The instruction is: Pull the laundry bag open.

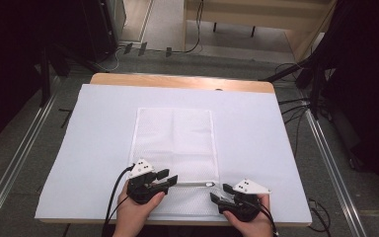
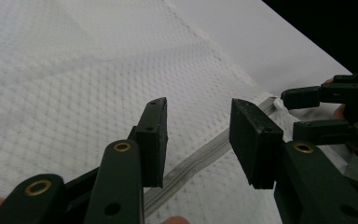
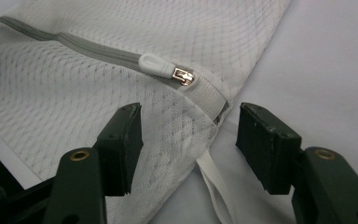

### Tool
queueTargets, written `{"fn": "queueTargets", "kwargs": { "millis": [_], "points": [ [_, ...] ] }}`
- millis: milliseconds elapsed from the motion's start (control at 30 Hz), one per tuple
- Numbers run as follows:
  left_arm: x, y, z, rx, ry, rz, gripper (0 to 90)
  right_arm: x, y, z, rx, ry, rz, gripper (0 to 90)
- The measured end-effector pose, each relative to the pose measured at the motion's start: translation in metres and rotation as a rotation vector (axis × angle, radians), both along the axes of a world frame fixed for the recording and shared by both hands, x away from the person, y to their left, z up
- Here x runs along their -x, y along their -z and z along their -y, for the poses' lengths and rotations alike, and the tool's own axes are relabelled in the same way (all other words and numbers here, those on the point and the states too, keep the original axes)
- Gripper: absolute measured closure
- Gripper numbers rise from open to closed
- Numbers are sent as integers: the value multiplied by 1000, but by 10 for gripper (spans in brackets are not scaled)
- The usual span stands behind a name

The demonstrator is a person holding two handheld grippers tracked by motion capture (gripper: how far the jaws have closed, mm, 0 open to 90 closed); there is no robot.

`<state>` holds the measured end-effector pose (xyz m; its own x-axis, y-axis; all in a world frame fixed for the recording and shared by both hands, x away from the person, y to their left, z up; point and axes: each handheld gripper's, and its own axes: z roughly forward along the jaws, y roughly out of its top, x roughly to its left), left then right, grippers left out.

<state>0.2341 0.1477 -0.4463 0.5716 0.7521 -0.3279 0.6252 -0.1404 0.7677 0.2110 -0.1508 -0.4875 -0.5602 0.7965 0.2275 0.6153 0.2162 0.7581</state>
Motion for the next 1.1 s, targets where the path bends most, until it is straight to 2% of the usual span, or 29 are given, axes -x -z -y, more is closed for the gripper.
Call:
{"fn": "queueTargets", "kwargs": {
  "millis": [67, 167, 200, 267, 333, 367, 400, 467, 500, 533, 633, 700, 733, 767, 800, 933, 1100],
  "points": [
    [0, 0, 5, 7, 19, 1, 575, 3, 1, -4, 33, 11, 28, 428],
    [0, -2, 12, 13, 35, -2, 573, 9, 2, -12, 85, 64, 66, 483],
    [0, -2, 12, 13, 35, -2, 571, 9, 2, -12, 85, 64, 66, 483],
    [-1, -2, 18, 18, 46, -3, 569, 12, 2, -19, 149, 94, 102, 548],
    [-1, -3, 23, 14, 65, -1, 568, 14, 2, -22, 145, 102, 99, 623],
    [-1, -3, 26, 15, 75, 3, 561, 14, 1, -23, 152, 103, 106, 728],
    [0, -3, 29, 11, 82, 6, 561, 14, 1, -23, 152, 103, 106, 728],
    [-1, -2, 35, 17, 104, -2, 556, 12, 1, -21, 137, 97, 97, 830],
    [-1, -2, 35, 17, 104, -2, 556, 12, 1, -21, 137, 97, 97, 830],
    [-1, -2, 37, 16, 110, -6, 555, 10, 1, -19, 112, 90, 82, 869],
    [-1, 1, 42, 22, 136, -23, 555, 10, -1, -19, 100, 82, 92, 880],
    [0, 3, 46, 22, 154, -34, 559, 12, -4, -20, 90, 69, 131, 881],
    [0, 4, 47, 24, 160, -41, 563, 12, -4, -20, 90, 69, 131, 881],
    [0, 5, 49, 26, 167, -47, 569, 15, -8, -22, 89, 58, 171, 881],
    [1, 5, 51, 33, 181, -50, 575, 16, -9, -23, 90, 52, 183, 881],
    [3, 5, 54, 48, 193, -55, 588, 19, -10, -26, 112, 38, 211, 880],
    [5, 5, 57, 64, 213, -55, 632, 20, -11, -29, 109, 19, 233, 878]
  ]
}}
